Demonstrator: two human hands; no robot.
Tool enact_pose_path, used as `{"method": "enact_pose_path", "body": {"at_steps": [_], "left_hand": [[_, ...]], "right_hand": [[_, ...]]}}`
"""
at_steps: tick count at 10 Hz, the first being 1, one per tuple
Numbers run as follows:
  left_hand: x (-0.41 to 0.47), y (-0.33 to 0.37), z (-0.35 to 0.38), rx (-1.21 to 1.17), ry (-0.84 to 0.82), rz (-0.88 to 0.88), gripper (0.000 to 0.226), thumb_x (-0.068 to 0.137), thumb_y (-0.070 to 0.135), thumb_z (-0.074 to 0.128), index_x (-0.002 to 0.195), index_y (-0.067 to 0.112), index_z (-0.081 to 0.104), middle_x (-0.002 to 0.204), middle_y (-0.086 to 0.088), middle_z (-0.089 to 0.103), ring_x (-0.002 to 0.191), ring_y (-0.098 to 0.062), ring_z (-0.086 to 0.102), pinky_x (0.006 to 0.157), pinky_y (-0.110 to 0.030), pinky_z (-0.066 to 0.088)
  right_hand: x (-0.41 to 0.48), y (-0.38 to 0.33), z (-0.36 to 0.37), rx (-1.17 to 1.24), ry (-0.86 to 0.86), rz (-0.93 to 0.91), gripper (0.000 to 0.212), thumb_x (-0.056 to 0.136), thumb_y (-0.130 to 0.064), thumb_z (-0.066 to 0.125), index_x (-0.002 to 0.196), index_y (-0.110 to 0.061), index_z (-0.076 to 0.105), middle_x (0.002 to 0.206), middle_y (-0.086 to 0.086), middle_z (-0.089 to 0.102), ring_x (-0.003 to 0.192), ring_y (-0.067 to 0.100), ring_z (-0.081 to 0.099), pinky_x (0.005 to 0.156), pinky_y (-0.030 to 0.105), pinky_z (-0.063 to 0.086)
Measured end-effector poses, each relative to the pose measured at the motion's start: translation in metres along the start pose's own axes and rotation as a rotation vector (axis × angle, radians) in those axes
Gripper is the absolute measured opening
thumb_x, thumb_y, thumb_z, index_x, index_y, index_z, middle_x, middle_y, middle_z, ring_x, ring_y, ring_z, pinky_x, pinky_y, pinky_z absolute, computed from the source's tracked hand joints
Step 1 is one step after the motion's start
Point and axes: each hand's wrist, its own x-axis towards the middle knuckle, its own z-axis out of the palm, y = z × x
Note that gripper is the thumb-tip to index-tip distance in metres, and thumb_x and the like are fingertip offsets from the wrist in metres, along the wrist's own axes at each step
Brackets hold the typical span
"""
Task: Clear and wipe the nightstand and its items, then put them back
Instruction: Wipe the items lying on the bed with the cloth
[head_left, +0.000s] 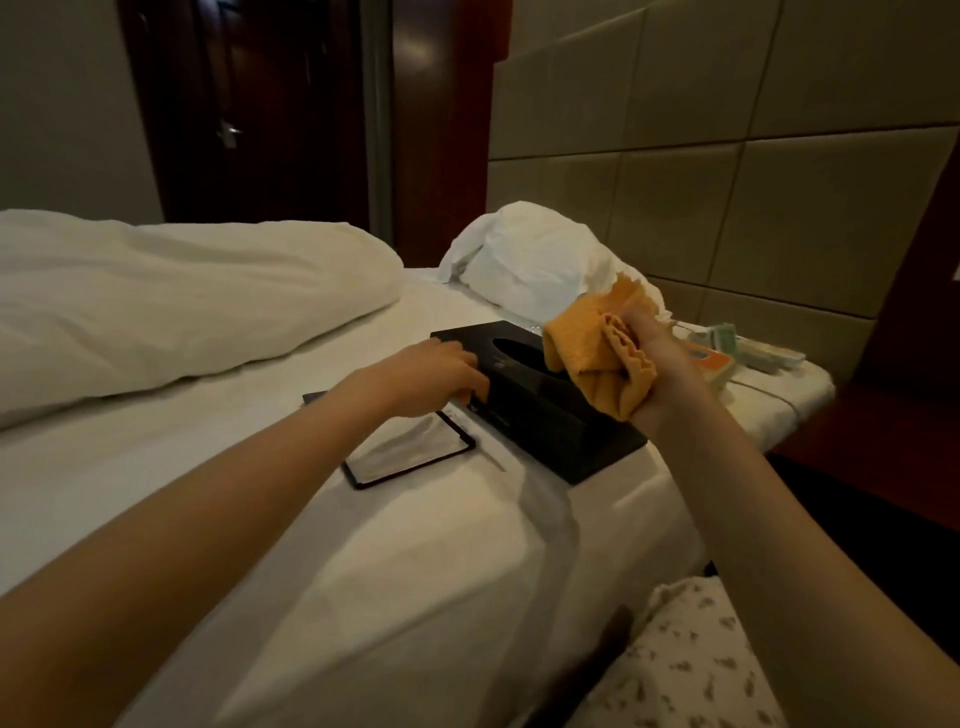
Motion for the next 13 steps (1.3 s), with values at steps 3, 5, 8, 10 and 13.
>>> {"method": "enact_pose_path", "body": {"at_steps": [3,5,8,10,13], "left_hand": [[0.004,-0.008,0.028,-0.052,-0.029,-0.135,0.033,0.097,0.024,0.046,0.129,0.031,0.049,0.127,0.002,0.054,0.118,-0.019,0.046,0.093,-0.030,0.034],[-0.015,-0.033,0.032,-0.325,-0.186,-0.638,0.052,0.096,0.044,0.043,0.142,0.023,0.031,0.139,-0.011,0.044,0.125,-0.030,0.043,0.102,-0.042,0.034],[-0.043,-0.055,0.046,-0.725,-0.292,-1.086,0.083,0.077,0.064,0.059,0.135,0.008,0.042,0.141,-0.012,0.043,0.127,-0.032,0.042,0.106,-0.040,0.035],[-0.052,-0.060,0.030,-1.011,-0.198,-1.083,0.085,0.077,0.048,0.070,0.139,0.002,0.033,0.132,-0.013,0.044,0.110,-0.026,0.047,0.091,-0.033,0.042],[-0.030,-0.046,-0.025,-0.922,-0.084,-0.827,0.077,0.072,0.052,0.072,0.129,0.007,0.047,0.121,-0.009,0.054,0.101,-0.021,0.050,0.084,-0.032,0.043]], "right_hand": [[0.003,0.015,0.008,-0.079,0.030,0.102,0.019,0.091,-0.035,0.057,0.084,-0.017,0.056,0.080,0.003,0.059,0.075,0.015,0.057,0.072,0.032,0.050],[0.002,0.019,0.016,0.078,-0.069,0.199,0.020,0.093,-0.034,0.053,0.084,-0.017,0.056,0.050,-0.005,0.062,0.043,0.006,0.061,0.038,0.020,0.049],[-0.003,0.030,0.023,0.125,-0.160,0.166,0.018,0.097,-0.031,0.045,0.096,-0.014,0.054,0.084,0.002,0.055,0.041,0.006,0.062,0.039,0.021,0.051],[-0.006,0.020,0.018,0.242,-0.155,0.282,0.027,0.093,-0.040,0.050,0.105,-0.015,0.053,0.063,0.003,0.064,0.040,0.011,0.062,0.033,0.018,0.046],[-0.013,-0.005,0.001,0.399,-0.320,0.384,0.030,0.051,-0.019,0.086,0.074,-0.008,0.070,0.058,-0.001,0.059,0.047,0.005,0.053,0.047,-0.003,0.037]]}}
